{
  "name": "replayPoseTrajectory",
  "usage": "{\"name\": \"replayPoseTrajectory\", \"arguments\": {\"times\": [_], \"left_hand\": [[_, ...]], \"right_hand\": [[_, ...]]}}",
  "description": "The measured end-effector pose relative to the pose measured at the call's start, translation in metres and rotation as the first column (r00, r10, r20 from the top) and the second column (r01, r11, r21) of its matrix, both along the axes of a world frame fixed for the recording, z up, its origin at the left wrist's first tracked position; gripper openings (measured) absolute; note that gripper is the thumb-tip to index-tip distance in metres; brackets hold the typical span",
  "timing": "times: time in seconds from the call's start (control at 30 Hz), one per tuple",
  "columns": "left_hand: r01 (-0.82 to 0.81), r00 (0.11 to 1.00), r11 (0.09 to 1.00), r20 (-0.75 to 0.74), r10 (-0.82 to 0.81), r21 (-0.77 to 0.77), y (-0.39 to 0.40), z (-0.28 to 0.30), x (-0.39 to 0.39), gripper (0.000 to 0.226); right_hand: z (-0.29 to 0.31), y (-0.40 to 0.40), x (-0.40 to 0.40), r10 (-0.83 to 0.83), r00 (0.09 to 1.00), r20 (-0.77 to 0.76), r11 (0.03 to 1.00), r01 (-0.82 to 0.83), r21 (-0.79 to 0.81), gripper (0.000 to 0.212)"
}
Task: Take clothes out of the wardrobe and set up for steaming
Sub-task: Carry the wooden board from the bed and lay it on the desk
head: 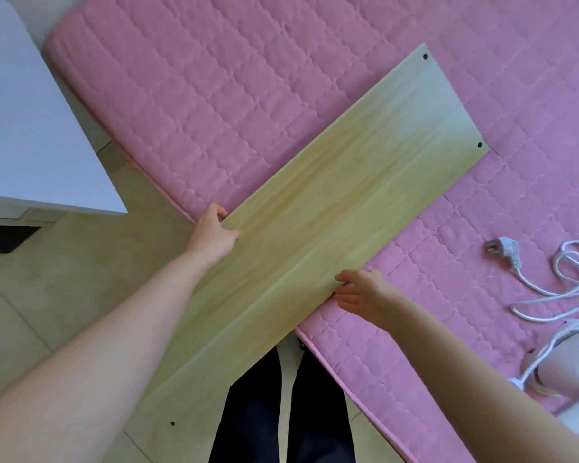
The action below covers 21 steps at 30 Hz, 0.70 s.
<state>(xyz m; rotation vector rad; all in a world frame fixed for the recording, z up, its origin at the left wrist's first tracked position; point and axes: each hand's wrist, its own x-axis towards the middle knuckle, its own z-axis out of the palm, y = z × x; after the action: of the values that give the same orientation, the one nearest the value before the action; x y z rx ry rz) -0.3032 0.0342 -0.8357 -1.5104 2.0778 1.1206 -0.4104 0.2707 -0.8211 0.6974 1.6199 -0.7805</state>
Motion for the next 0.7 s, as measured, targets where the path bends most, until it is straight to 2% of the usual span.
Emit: {"name": "replayPoseTrajectory", "arguments": {"times": [0.07, 0.13, 0.17, 0.23, 0.3, 0.37, 0.47, 0.57, 0.63, 0.7], "left_hand": [[-0.027, 0.998, 1.000, -0.051, 0.027, -0.001, 0.007, 0.011, 0.003, 0.028], [-0.051, 0.994, 0.998, -0.098, 0.048, -0.028, 0.013, 0.024, 0.008, 0.027], [-0.060, 0.992, 0.997, -0.113, 0.055, -0.042, 0.017, 0.031, 0.010, 0.026], [-0.075, 0.989, 0.994, -0.136, 0.064, -0.075, 0.028, 0.047, 0.015, 0.026], [-0.085, 0.985, 0.989, -0.157, 0.065, -0.121, 0.041, 0.061, 0.020, 0.025], [-0.089, 0.986, 0.982, -0.157, 0.063, -0.166, 0.055, 0.074, 0.023, 0.023], [-0.088, 0.981, 0.972, -0.186, 0.047, -0.220, 0.074, 0.089, 0.030, 0.021], [-0.084, 0.975, 0.965, -0.222, 0.028, -0.247, 0.089, 0.101, 0.036, 0.021], [-0.086, 0.973, 0.965, -0.231, 0.027, -0.249, 0.099, 0.107, 0.040, 0.026], [-0.076, 0.969, 0.960, -0.247, 0.008, -0.269, 0.110, 0.109, 0.044, 0.029]], "right_hand": [[0.014, -0.001, -0.004, 0.157, 0.983, -0.097, 0.988, -0.157, 0.014, 0.027], [0.030, -0.004, -0.011, 0.373, 0.895, -0.243, 0.926, -0.376, 0.038, 0.037], [0.039, -0.006, -0.015, 0.484, 0.803, -0.347, 0.867, -0.494, 0.065, 0.044], [0.059, -0.013, -0.020, 0.623, 0.546, -0.561, 0.717, -0.686, 0.128, 0.049], [0.072, -0.020, -0.023, 0.621, 0.293, -0.727, 0.581, -0.795, 0.176, 0.048], [0.081, -0.029, -0.025, 0.561, 0.050, -0.827, 0.450, -0.856, 0.254, 0.048], [0.090, -0.041, -0.028, 0.466, -0.251, -0.849, 0.263, -0.876, 0.404, 0.056], [0.092, -0.050, -0.028, 0.425, -0.512, -0.747, 0.018, -0.820, 0.572, 0.063], [0.093, -0.051, -0.027, 0.383, -0.610, -0.694, -0.095, -0.773, 0.627, 0.056], [0.095, -0.050, -0.028, 0.362, -0.673, -0.645, -0.167, -0.728, 0.665, 0.047]]}}
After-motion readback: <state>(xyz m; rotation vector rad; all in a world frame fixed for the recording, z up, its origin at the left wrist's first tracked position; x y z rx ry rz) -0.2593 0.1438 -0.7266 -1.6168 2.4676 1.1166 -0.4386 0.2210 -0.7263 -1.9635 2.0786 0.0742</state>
